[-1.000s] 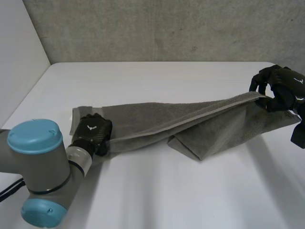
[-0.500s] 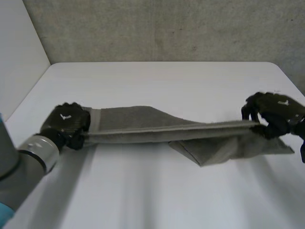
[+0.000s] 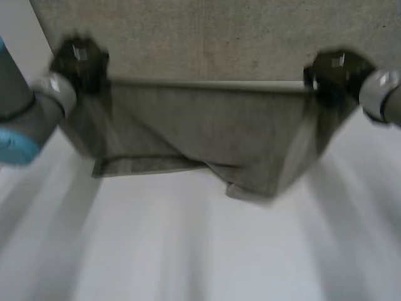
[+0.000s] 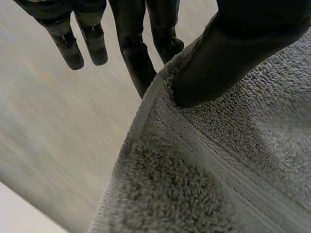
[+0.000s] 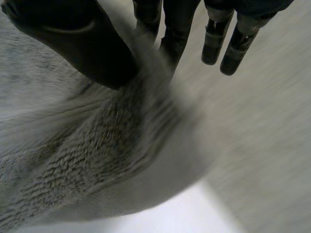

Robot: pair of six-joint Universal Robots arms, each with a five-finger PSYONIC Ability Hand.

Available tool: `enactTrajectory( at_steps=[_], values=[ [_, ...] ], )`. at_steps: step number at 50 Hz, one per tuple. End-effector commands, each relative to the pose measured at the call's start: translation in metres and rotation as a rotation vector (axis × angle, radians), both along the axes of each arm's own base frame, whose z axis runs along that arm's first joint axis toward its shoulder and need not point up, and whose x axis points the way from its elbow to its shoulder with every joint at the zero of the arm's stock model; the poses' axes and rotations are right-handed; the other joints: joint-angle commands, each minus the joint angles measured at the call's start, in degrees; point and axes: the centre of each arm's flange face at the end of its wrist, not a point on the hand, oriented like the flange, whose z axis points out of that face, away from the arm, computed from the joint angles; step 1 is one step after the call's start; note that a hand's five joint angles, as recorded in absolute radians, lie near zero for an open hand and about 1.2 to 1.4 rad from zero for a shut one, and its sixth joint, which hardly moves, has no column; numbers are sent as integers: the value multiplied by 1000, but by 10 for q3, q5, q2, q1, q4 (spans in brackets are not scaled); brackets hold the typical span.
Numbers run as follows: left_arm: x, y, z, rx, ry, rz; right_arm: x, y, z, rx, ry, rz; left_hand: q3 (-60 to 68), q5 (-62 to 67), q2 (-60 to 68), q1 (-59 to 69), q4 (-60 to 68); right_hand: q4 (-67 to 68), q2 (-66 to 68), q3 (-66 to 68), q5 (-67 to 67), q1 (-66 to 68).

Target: Fold the towel.

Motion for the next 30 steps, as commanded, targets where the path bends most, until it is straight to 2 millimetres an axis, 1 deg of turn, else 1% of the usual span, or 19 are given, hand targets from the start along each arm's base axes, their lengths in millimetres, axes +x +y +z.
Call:
enactTrajectory(
  at_steps=[1, 4, 6, 7, 9, 10, 11, 12, 14, 15, 17, 20, 22, 23, 25, 26, 28, 29, 30],
  values=[
    [6, 23, 140, -556, 185, 25, -5, -2, 121, -534, -244, -77, -30, 41, 28, 56, -34, -44, 31, -25, 25, 40],
    [10, 30, 144, -595, 195, 26, -4, -1, 108, -489, -229, -55, -30, 41, 28, 56, -34, -44, 31, -25, 25, 40],
    [15, 23, 116, -569, 169, 33, -2, 4, 80, -396, -199, -15, -30, 41, 28, 56, -34, -44, 31, -25, 25, 40],
    [15, 23, 116, -569, 169, 33, -2, 4, 79, -396, -199, -15, -30, 41, 28, 56, -34, -44, 31, -25, 25, 40],
    [18, 20, 77, -468, 121, 8, -1, 16, 61, -339, -175, 19, -30, 41, 28, 56, -34, -44, 31, -25, 25, 40],
    [18, 20, 76, -467, 121, 8, -1, 16, 61, -339, -175, 20, -30, 41, 28, 56, -34, -44, 31, -25, 25, 40],
    [21, 19, 55, -412, 97, -1, -3, 19, 51, -318, -153, 33, -30, 41, 28, 56, -34, -44, 31, -25, 25, 40],
    [21, 19, 55, -411, 96, -1, -3, 19, 50, -318, -153, 33, -30, 41, 28, 56, -34, -44, 31, -25, 25, 40],
    [30, 20, 14, -298, 58, 3, -4, 24, 29, -286, -105, 68, -30, 41, 28, 56, -34, -44, 31, -25, 25, 40],
    [30, 20, 14, -297, 58, 3, -4, 24, 29, -285, -105, 68, -30, 41, 28, 56, -34, -44, 31, -25, 25, 40],
    [35, 30, -18, -201, 28, 8, -6, 28, 2, -230, -45, 94, -30, 41, 28, 56, -34, -44, 31, -25, 25, 40],
    [36, 37, -36, -151, 14, 4, -9, 31, -12, -196, -18, 101, -30, 41, 28, 56, -34, -44, 31, -25, 25, 40],
    [35, 50, -65, -68, -9, -26, -14, 41, -35, -129, 16, 104, -30, 41, 28, 56, -34, -44, 31, -25, 25, 40],
    [35, 51, -65, -68, -9, -26, -14, 41, -35, -129, 16, 104, -30, 41, 28, 56, -34, -44, 31, -25, 25, 40],
    [33, 61, -87, -19, -25, -55, -16, 53, -62, -45, 30, 112, -30, 41, 28, 56, -34, -44, 31, -25, 25, 40],
    [33, 62, -87, -19, -25, -55, -16, 53, -63, -45, 30, 112, -30, 41, 28, 56, -34, -44, 31, -25, 25, 40],
    [32, 67, -96, 4, -34, -61, -17, 64, -88, 39, 42, 118, -30, 41, 28, 56, -34, -44, 31, -25, 25, 40],
    [33, 71, -102, 23, -44, -63, -17, 64, -88, 40, 42, 118, -30, 41, 28, 56, -34, -44, 31, -25, 25, 40],
    [32, 76, -108, 43, -56, -68, -20, 67, -100, 81, 45, 113, -30, 41, 28, 56, -34, -44, 31, -25, 25, 40]
  ],
)
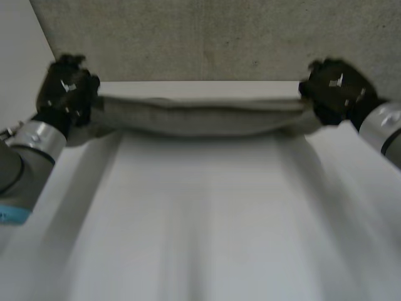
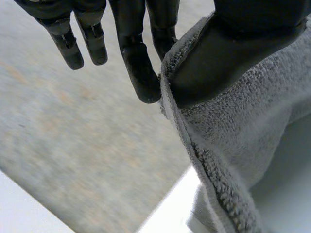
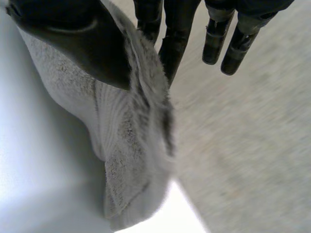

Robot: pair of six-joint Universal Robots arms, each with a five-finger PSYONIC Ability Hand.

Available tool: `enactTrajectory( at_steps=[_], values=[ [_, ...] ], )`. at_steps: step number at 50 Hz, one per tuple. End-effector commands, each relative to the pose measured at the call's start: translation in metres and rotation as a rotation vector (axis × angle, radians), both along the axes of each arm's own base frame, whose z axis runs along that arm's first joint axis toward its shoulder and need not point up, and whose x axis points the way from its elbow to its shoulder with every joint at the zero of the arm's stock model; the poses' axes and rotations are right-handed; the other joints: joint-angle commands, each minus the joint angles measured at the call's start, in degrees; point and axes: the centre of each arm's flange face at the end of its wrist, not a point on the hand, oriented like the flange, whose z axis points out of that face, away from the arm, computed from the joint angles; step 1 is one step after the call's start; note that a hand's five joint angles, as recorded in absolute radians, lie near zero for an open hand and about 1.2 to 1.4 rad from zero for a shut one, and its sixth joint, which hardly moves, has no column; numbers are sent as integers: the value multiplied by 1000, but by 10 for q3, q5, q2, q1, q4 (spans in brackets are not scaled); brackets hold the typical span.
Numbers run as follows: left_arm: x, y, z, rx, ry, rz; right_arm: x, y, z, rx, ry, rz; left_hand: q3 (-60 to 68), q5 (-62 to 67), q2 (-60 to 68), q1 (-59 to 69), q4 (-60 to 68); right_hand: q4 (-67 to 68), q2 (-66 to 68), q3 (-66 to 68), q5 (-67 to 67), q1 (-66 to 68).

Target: Fold the towel.

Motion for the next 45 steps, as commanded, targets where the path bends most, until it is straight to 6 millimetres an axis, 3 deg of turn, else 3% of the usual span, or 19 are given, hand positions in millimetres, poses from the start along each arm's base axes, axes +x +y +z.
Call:
enactTrajectory(
  at_steps=[1, 3, 9, 11, 12, 14, 15, 16, 17, 19, 24, 28, 30, 31, 33, 36, 38, 45],
  values=[
    [-3, 22, -35, 95, -44, -32, -6, 22, -53, 172, 36, -1, -30, 41, 24, 54, -34, -44, 31, -25, 19, 40],
    [-3, 34, -46, 137, -62, -38, -20, 22, -72, 242, 41, -38, -30, 41, 24, 54, -34, -44, 31, -25, 19, 40],
    [-2, 55, -42, 161, -87, -46, -34, 25, -74, 274, 40, -84, -30, 41, 24, 54, -34, -44, 31, -25, 19, 40],
    [3, 65, -27, 153, -91, -35, -40, 37, -41, 214, 18, -95, -30, 41, 24, 54, -34, -44, 31, -25, 19, 40],
    [3, 65, -26, 153, -91, -35, -40, 37, -41, 214, 18, -95, -30, 41, 24, 54, -34, -44, 31, -25, 19, 40],
    [8, 76, -4, 129, -80, -24, -50, 50, -11, 177, 1, -102, -30, 41, 24, 54, -34, -44, 31, -25, 19, 40],
    [8, 77, -4, 128, -80, -24, -50, 50, -11, 177, 1, -102, -30, 41, 24, 54, -34, -44, 31, -25, 19, 40],
    [12, 81, 7, 113, -75, -13, -54, 57, 5, 147, -7, -102, -30, 41, 24, 54, -34, -44, 31, -25, 19, 40],
    [13, 81, 7, 113, -75, -13, -54, 57, 5, 147, -7, -102, -30, 41, 24, 54, -34, -44, 31, -25, 19, 40],
    [22, 87, 23, 97, -66, 19, -60, 67, 26, 108, -16, -87, -30, 41, 24, 54, -34, -44, 31, -25, 19, 40],
    [29, 89, 27, 124, -45, 24, -72, 67, 38, 96, -15, -103, -30, 41, 24, 54, -34, -44, 31, -25, 19, 40],
    [28, 87, 26, 139, -39, 2, -77, 58, 33, 131, -17, -112, -30, 41, 24, 54, -34, -44, 31, -25, 19, 40],
    [27, 76, 8, 202, -52, -8, -79, 42, 13, 199, -3, -109, -30, 41, 24, 54, -34, -44, 31, -25, 19, 40],
    [27, 76, 8, 202, -52, -8, -79, 42, 13, 200, -3, -109, -30, 41, 24, 54, -34, -44, 31, -25, 19, 40],
    [21, 60, -9, 262, -65, -23, -77, 28, 0, 218, 46, -89, -30, 41, 24, 54, -34, -44, 31, -25, 19, 40],
    [19, 52, -16, 283, -71, -25, -75, 11, -12, 228, 104, -92, -30, 41, 24, 54, -34, -44, 31, -25, 19, 40],
    [18, 34, -34, 329, -88, -20, -76, 1, -18, 235, 132, -116, -30, 41, 24, 54, -34, -44, 31, -25, 19, 40],
    [5, 2, -53, 309, -167, -48, -57, -22, -35, 239, 184, -131, -30, 41, 24, 54, -34, -44, 31, -25, 19, 40]
  ],
)
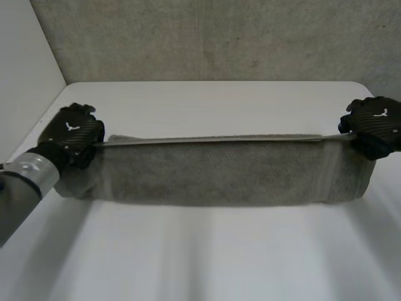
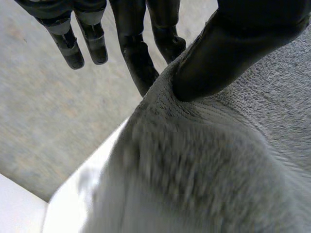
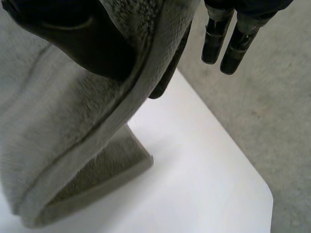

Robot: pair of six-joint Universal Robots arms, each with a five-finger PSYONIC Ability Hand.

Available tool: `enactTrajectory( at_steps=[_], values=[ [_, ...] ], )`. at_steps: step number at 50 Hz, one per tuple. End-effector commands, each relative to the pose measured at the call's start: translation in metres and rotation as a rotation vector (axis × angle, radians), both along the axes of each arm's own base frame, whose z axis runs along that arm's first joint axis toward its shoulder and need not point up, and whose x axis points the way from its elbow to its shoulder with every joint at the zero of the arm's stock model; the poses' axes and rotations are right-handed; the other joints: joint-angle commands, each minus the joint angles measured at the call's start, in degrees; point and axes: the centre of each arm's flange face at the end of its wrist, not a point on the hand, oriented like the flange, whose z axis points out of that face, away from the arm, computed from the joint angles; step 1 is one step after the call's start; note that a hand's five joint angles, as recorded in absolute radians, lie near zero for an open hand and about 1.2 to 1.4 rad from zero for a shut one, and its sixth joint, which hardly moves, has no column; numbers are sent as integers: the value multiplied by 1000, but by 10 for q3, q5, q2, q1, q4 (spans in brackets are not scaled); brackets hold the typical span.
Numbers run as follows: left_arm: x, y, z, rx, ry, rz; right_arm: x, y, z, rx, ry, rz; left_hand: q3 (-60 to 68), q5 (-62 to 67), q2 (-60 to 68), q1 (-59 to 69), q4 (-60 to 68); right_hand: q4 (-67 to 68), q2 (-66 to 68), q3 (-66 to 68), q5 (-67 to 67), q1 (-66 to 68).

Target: Fold the towel.

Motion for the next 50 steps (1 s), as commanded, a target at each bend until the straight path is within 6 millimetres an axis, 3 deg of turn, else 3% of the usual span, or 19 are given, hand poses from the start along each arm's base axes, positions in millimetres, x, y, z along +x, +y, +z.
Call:
enactTrajectory(
  at_steps=[1, 5, 10, 18, 28, 43, 44, 45, 46, 47, 48, 49, 50],
  values=[
    [-17, -40, -26, -15, -86, -47, 24, -26, -23, 18, 55, 2, -30, 41, 24, 53, -34, -44, 31, -25, 18, 40],
    [-26, -57, -37, -30, -109, -66, 32, -35, -36, 33, 57, 16, -30, 41, 24, 53, -34, -44, 31, -25, 18, 40],
    [-38, -79, -50, -52, -114, -88, 50, -60, -62, 25, 18, -8, -30, 41, 24, 53, -34, -44, 31, -25, 18, 40],
    [-54, -109, -69, -97, -113, -111, 54, -89, -83, -31, 9, -63, -30, 41, 24, 53, -34, -44, 31, -25, 18, 40],
    [-58, -118, -85, -119, -163, -122, 56, -107, -103, -40, 23, -91, -30, 41, 24, 53, -34, -44, 31, -25, 18, 40],
    [-62, -117, -90, -134, -167, -125, 55, -108, -115, -17, 32, -98, -30, 41, 24, 53, -34, -44, 31, -25, 18, 40],
    [-62, -117, -89, -140, -168, -117, 54, -108, -115, -20, 36, -105, -30, -11, -28, 1, -34, -44, 31, -25, 18, 40],
    [-63, -117, -89, -142, -169, -110, 53, -109, -114, -21, 39, -117, -30, -184, -201, -172, -34, -44, -159, -25, -171, -150],
    [-63, -117, -89, -142, -169, -110, 53, -109, -114, -21, 39, -117, -30, -186, -203, -174, -34, -44, -161, -25, -173, -151],
    [-63, -118, -87, -149, -171, -95, 52, -109, -112, -26, 44, -131, -30, -393, -410, -381, -34, -44, -564, -25, -576, -554],
    [-63, -118, -87, -149, -171, -95, 52, -109, -112, -26, 44, -131, -30, -395, -412, -383, -34, -44, -568, -25, -580, -559],
    [-61, -119, -84, -154, -174, -75, 51, -109, -108, -33, 42, -148, -30, -531, -548, -519, -34, -44, -669, -25, -682, -660],
    [-61, -119, -81, -159, -176, -58, 50, -111, -104, -51, 42, -165, -30, -648, -665, -635, -34, -44, -669, -25, -682, -660]
  ],
)
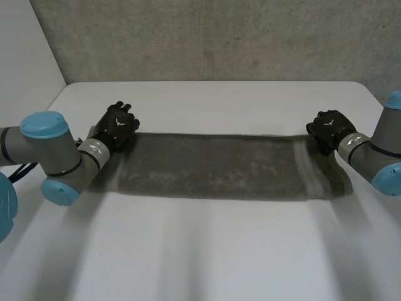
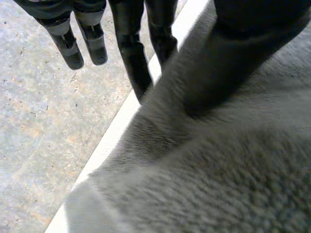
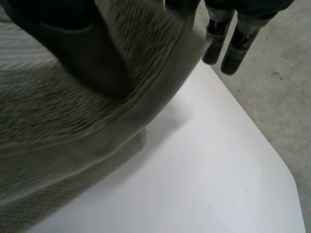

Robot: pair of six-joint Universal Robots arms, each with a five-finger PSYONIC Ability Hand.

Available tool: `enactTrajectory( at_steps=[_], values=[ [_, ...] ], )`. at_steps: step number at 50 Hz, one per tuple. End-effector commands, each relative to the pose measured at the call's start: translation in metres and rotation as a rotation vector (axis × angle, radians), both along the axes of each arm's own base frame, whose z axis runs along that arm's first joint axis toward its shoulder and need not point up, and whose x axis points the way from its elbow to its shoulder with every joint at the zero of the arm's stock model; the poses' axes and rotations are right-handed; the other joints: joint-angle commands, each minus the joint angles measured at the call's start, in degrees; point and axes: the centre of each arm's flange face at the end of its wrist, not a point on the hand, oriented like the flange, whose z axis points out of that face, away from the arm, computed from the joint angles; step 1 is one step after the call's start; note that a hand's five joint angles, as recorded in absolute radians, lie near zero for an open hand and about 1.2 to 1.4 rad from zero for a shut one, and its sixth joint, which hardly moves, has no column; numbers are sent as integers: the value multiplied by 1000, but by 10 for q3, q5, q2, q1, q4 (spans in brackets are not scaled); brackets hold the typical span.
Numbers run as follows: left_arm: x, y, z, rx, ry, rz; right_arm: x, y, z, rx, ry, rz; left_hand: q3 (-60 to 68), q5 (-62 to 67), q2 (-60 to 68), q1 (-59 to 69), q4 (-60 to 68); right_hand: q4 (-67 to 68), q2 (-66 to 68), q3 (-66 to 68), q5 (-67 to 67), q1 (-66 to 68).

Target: Fold the towel.

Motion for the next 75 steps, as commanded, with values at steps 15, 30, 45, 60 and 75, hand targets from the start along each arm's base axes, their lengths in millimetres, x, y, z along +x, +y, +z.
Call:
enactTrajectory(
  at_steps=[15, 30, 45, 60, 75],
  values=[
    [12, 28, 62, -30, 86, 127, -7, 34, 81, -204, -184, -103, -30, -415, -415, -418, -34, -44, -492, -25, -511, -491],
    [38, 103, 65, 255, 385, 196, -25, 114, 20, 215, -161, -50, -30, -415, -415, -418, -34, -44, -404, -25, -422, -402],
    [38, 108, 60, 264, 393, 197, -36, 94, -9, 131, -92, -49, -30, -415, -415, -418, -34, -44, -130, -25, -149, -129],
    [42, 108, 62, 257, 397, 208, -81, 73, 0, 100, -93, -162, -30, -415, -415, -418, -34, -44, 208, -25, 189, 209],
    [44, 109, 63, 255, 398, 214, -124, 30, 93, -134, 122, -203, -30, -415, -415, -418, -34, -44, 208, -25, 189, 209]
  ],
)
